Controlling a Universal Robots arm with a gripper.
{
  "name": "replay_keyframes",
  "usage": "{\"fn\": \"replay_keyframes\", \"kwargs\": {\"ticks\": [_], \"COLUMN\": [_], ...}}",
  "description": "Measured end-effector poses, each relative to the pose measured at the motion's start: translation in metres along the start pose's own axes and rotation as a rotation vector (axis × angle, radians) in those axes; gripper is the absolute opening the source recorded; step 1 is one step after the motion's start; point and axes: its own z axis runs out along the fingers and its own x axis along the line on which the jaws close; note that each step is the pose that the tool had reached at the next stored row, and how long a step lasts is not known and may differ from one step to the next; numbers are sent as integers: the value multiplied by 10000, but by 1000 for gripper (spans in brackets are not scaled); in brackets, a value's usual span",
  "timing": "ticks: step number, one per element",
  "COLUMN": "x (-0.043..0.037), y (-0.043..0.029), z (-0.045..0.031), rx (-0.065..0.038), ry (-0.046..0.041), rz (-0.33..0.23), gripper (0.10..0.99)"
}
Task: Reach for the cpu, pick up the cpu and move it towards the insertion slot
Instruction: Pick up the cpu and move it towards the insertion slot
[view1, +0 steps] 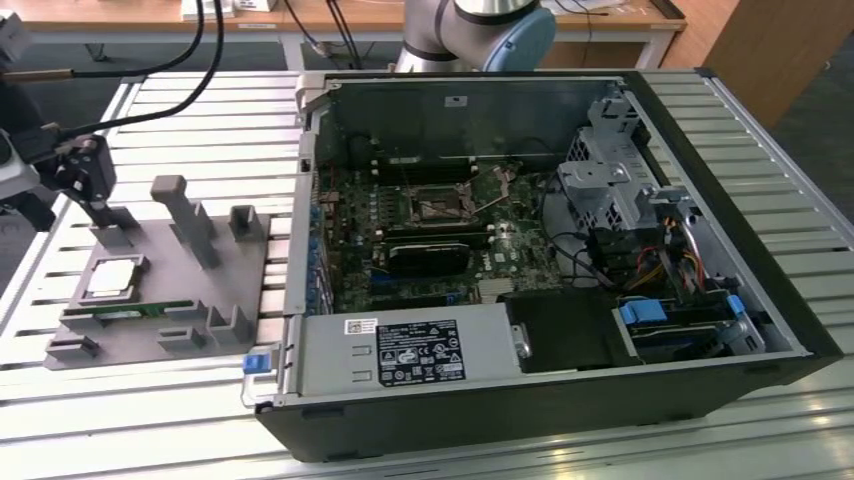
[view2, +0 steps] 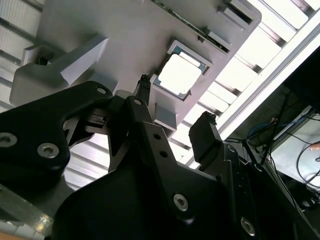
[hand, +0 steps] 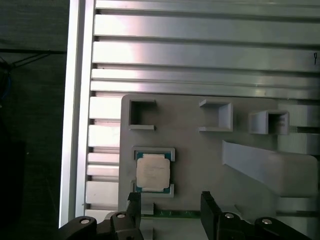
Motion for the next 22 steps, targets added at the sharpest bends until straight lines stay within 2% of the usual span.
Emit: {"fn": "replay_keyframes", "kwargs": {"ticks": [11, 12, 13, 14, 22], "x": [1, 1, 1, 1, 1], "y": [-10, -11, -11, -13, -20], "z": [148, 162, 177, 191, 329], "rx": [0, 0, 0, 1, 2], "ry": [0, 0, 0, 1, 0], "rz": [0, 0, 0, 0, 0], "gripper": [600, 655, 655, 722, 722]}}
